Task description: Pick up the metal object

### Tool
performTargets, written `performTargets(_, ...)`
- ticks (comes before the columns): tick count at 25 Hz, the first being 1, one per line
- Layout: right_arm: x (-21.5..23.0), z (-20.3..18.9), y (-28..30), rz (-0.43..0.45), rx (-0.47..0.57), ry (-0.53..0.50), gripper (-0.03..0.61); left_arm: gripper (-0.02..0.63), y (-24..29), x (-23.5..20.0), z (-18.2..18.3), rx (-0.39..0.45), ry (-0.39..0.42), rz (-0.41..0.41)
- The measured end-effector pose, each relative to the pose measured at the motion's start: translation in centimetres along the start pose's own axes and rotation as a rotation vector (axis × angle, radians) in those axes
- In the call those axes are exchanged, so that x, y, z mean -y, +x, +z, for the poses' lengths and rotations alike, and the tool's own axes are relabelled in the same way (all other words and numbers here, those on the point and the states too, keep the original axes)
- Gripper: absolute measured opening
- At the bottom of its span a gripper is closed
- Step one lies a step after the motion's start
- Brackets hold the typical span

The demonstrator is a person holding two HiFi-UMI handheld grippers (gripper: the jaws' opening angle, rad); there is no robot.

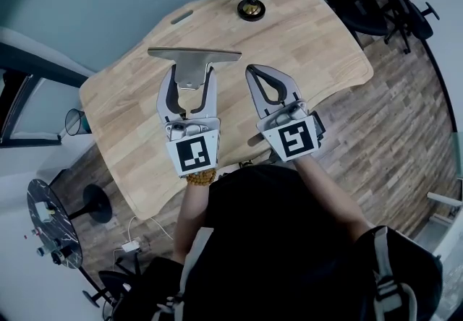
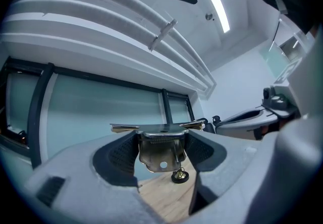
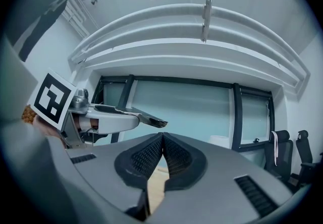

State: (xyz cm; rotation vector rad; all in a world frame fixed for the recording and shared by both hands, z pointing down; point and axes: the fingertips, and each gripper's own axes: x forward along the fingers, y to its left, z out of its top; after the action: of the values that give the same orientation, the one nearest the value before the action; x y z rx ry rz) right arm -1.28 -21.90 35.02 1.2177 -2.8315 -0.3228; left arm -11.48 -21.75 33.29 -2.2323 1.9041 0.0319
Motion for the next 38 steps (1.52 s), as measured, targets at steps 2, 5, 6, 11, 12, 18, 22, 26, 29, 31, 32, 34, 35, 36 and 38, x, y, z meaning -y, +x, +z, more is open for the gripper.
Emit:
performTargets(2,-0.3,-0.1,0.0,-0.008,-0.007,-0.010,0.002,0.291,-0.2,0.0,-0.3,-0.005,-0.013,0.000)
performTargets(5,-0.8,-0.5,-0.1,-0.018,-0.015,-0.038,0.002,0.291,-0.6,-0.1,-1.1,-0.008,-0.015,0.008)
performTargets(6,-1.1,-0.6,-0.2,-0.023,-0.015,-0.039,0.002,0.291,-0.8,0.0,-1.3,-0.010,-0.012,0.010)
performTargets(11,-2.0,-1.3,-0.7,-0.040,-0.032,-0.018,0.002,0.291,-1.5,0.3,-2.7,-0.017,-0.036,0.007)
performTargets(12,-2.1,-1.6,-0.7,-0.039,-0.038,-0.012,0.002,0.291,-1.6,0.3,-2.9,-0.017,-0.041,0.004)
performTargets(18,-2.4,-2.4,-1.0,-0.039,-0.049,0.009,0.002,0.291,-1.9,0.6,-3.8,-0.031,-0.054,-0.009)
performTargets(22,-1.8,-2.5,-1.3,-0.073,-0.040,-0.002,0.002,0.291,-2.0,0.5,-4.3,-0.034,-0.064,-0.006)
performTargets(26,-1.6,-3.1,-1.5,-0.082,-0.057,-0.002,0.002,0.291,-2.1,0.6,-4.7,-0.033,-0.058,-0.006)
performTargets(29,-1.8,-3.4,-1.6,-0.076,-0.064,-0.004,0.002,0.291,-2.4,0.7,-5.2,-0.040,-0.058,0.001)
performTargets(31,-2.0,-3.7,-1.7,-0.072,-0.068,-0.003,0.002,0.291,-2.5,0.7,-5.7,-0.050,-0.065,0.002)
performTargets(32,-2.1,-3.8,-1.7,-0.071,-0.071,-0.001,0.002,0.291,-2.6,0.8,-6.0,-0.055,-0.068,0.000)
performTargets(34,-2.2,-4.0,-1.8,-0.066,-0.068,0.009,0.002,0.291,-2.7,1.0,-6.4,-0.064,-0.067,-0.005)
performTargets(35,-2.2,-4.1,-1.8,-0.061,-0.059,0.018,0.002,0.291,-2.7,1.1,-6.6,-0.068,-0.066,-0.008)
performTargets(36,-2.3,-4.1,-1.8,-0.056,-0.050,0.028,0.002,0.291,-2.7,1.2,-6.7,-0.071,-0.066,-0.012)
performTargets(38,-2.2,-4.4,-1.8,-0.052,-0.050,0.041,0.002,0.291,-2.6,1.3,-7.0,-0.077,-0.064,-0.019)
